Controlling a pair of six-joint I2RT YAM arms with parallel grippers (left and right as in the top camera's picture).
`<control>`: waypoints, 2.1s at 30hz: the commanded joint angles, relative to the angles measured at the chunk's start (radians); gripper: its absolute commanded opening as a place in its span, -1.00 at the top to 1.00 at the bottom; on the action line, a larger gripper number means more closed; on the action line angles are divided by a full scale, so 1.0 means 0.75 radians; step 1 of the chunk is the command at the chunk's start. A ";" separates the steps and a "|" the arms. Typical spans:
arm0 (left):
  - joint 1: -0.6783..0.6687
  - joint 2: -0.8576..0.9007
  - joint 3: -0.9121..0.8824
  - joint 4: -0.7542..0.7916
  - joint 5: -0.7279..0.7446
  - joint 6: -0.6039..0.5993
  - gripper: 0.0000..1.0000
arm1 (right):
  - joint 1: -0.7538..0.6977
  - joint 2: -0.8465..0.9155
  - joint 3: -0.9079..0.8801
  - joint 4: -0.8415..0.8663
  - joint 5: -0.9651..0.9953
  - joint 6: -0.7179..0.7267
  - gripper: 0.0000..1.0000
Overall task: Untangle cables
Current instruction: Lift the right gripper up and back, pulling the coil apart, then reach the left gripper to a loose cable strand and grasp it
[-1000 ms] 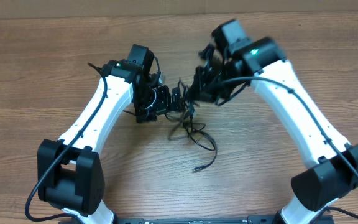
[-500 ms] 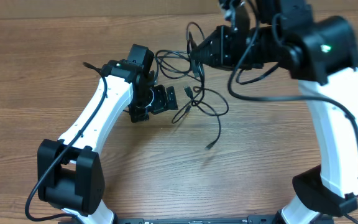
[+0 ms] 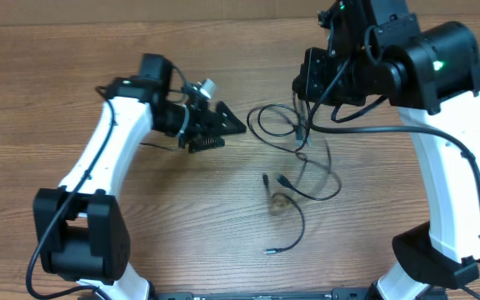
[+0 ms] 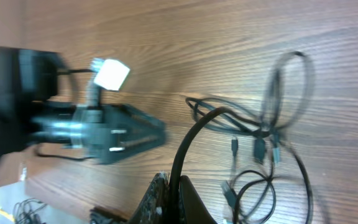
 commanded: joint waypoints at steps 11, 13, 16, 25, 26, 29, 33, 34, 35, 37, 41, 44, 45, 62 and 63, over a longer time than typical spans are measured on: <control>-0.087 0.016 0.018 0.011 -0.377 -0.140 -0.86 | 0.008 0.004 -0.037 0.135 -0.367 0.029 0.93; -0.114 0.016 0.018 0.012 -0.473 -0.212 -0.89 | 0.008 0.004 -0.037 0.144 -0.396 0.029 0.93; -0.135 0.016 0.018 0.022 -0.486 -0.207 -0.93 | 0.005 0.004 -0.037 0.165 -0.404 0.030 0.93; -0.136 0.016 0.017 0.004 -0.666 -0.211 -0.93 | -0.049 -0.024 0.123 0.321 -0.463 0.069 0.93; -0.136 0.016 0.016 0.005 -0.674 -0.211 -0.92 | -0.060 -0.027 0.162 0.321 -0.429 0.081 0.93; -0.136 0.016 0.012 0.004 -0.700 -0.238 -0.91 | -0.093 -0.031 0.284 0.332 -0.395 0.080 0.93; -0.144 0.016 0.011 -0.006 -0.712 -0.240 -1.00 | -0.140 -0.032 0.457 0.455 -0.393 0.079 0.93; -0.145 0.016 0.011 -0.006 -0.708 -0.239 -1.00 | -0.149 -0.032 0.477 0.488 -0.388 0.079 0.93; -0.145 0.016 0.011 -0.008 -0.695 -0.230 -1.00 | -0.159 -0.032 0.493 0.523 -0.382 0.080 0.93; -0.145 0.016 0.011 -0.005 -0.609 -0.194 -0.99 | -0.173 -0.032 0.501 0.581 -0.373 0.080 0.93; -0.131 0.016 0.013 0.024 -0.171 0.082 -0.96 | -0.181 -0.028 0.485 0.604 -0.214 0.075 0.93; -0.109 0.016 0.013 0.051 0.129 0.190 -0.90 | -0.181 -0.028 0.448 0.608 -0.184 0.075 0.93; -0.103 0.016 0.013 0.064 0.190 0.191 -0.87 | -0.181 -0.028 0.438 0.609 -0.184 0.075 0.93; -0.076 -0.217 0.138 0.329 0.129 0.067 -0.67 | -0.157 0.007 0.048 0.981 -0.225 0.542 0.93; -0.076 -0.259 0.159 0.331 0.071 0.043 -0.67 | -0.145 0.012 0.021 1.024 -0.217 0.593 0.93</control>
